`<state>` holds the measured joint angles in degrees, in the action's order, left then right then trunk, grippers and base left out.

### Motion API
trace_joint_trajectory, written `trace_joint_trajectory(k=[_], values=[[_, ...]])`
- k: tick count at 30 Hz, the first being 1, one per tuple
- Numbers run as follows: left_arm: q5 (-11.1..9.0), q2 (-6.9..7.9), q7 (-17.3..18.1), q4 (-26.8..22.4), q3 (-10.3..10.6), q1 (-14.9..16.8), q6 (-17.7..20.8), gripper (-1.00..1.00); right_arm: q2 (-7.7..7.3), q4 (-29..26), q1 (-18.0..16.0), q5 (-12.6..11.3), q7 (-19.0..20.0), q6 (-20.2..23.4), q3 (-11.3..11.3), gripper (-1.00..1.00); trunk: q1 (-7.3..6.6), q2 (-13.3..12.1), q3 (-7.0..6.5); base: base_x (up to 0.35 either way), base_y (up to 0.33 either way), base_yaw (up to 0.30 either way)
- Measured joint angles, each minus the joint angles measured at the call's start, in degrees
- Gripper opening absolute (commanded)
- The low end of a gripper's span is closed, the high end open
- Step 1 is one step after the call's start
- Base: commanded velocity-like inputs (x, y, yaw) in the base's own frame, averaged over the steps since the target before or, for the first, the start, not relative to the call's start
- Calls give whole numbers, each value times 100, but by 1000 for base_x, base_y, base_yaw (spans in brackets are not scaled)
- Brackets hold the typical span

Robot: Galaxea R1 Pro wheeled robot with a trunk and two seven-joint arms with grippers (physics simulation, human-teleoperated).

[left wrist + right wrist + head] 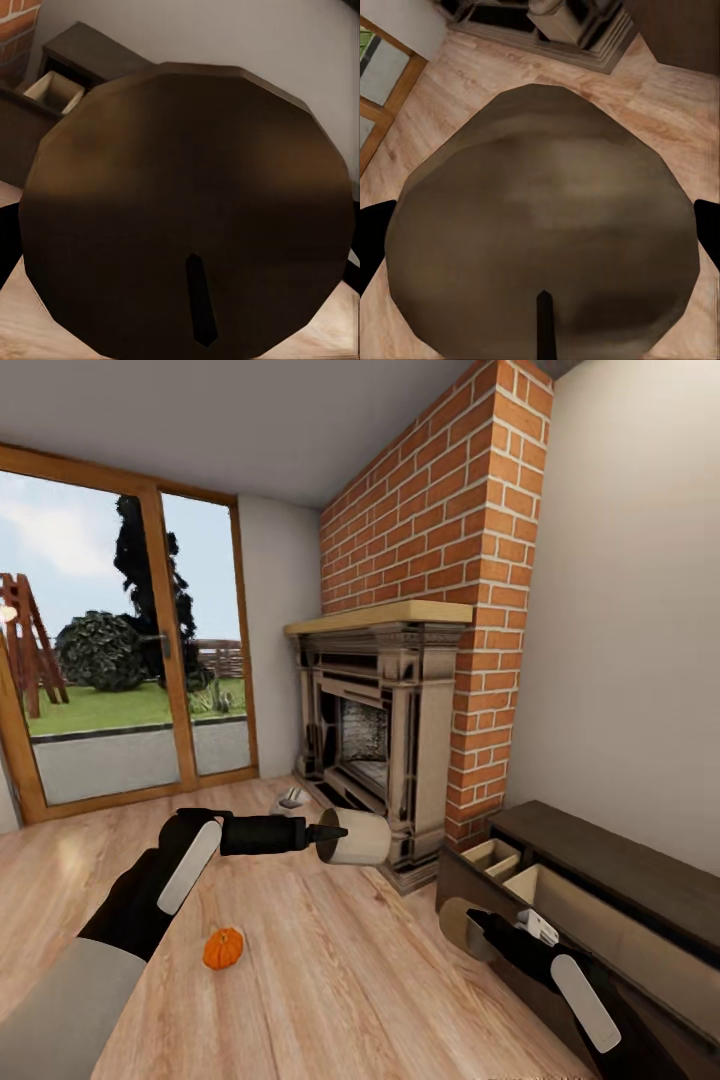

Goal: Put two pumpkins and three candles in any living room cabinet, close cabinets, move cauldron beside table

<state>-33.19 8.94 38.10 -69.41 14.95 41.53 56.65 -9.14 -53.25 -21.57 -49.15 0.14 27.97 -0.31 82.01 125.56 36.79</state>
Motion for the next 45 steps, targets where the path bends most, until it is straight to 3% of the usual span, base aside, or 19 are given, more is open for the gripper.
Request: trace_joint_trajectory(k=[4,15,32,45], values=[[-5,0,-1,-5,3,0,1,-100,0,87,0,6,5,0,-4,-100,0,0,0,18,17,-290],[7,-1,-2,3,5,-1,-1,-100,6,156,0,17,16,-5,-283,-100,1,0,0,3,3,-290],[-21,-3,-3,-7,5,0,6,-100,4,160,0,2,15,-8,-299,-100,-1,0,0,134,178,-290],[-8,-2,-3,-14,5,0,-1,-100,5,160,0,12,9,-6,-300,-100,0,0,0,105,19,-290]])
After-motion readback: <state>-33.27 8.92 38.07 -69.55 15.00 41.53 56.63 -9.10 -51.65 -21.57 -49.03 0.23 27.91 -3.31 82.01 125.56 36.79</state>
